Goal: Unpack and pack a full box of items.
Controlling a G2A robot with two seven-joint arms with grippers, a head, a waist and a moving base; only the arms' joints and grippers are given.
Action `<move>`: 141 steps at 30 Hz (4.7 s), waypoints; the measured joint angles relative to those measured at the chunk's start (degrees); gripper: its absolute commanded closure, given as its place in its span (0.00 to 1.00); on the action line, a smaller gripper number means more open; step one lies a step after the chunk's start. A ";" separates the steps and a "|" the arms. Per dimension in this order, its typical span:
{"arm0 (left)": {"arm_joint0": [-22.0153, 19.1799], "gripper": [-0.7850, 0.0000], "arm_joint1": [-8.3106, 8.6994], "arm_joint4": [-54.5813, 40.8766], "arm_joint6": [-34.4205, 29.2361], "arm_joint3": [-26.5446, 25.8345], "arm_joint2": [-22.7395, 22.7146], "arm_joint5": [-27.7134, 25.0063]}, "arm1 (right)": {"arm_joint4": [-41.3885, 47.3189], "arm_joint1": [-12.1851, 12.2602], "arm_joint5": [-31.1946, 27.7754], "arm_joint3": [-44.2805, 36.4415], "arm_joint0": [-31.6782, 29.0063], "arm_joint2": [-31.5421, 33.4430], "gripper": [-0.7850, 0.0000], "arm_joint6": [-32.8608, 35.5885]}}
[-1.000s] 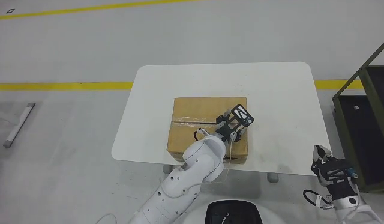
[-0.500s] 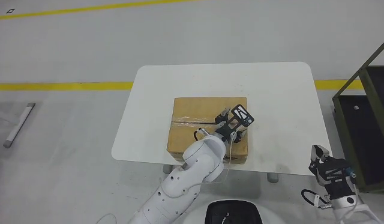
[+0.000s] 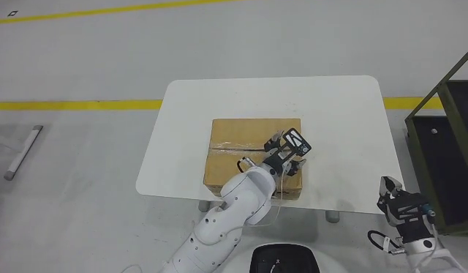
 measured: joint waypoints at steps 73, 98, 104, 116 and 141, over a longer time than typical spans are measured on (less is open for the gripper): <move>5.94 1.00 1.72 0.03 8.04 -10.59 -32.14 1.22 | 3.52 -1.12 -12.92 10.22 27.38 -18.33 1.00 14.33; 6.39 0.80 3.27 9.63 8.82 -6.52 -42.47 7.74 | 3.83 -0.78 -13.48 12.92 29.47 -18.84 1.00 15.77; 5.00 0.00 3.45 9.90 7.81 -3.65 -43.45 7.84 | 3.69 -0.65 -13.78 13.02 29.59 -18.85 1.00 15.85; 5.49 0.00 4.11 16.50 3.93 -2.52 -46.82 11.32 | 3.52 -0.42 -13.72 12.84 29.50 -18.72 1.00 15.91; 6.04 0.00 1.23 3.75 1.97 -5.44 -17.90 -10.28 | 5.40 1.26 -9.83 1.06 12.19 -2.40 1.00 10.20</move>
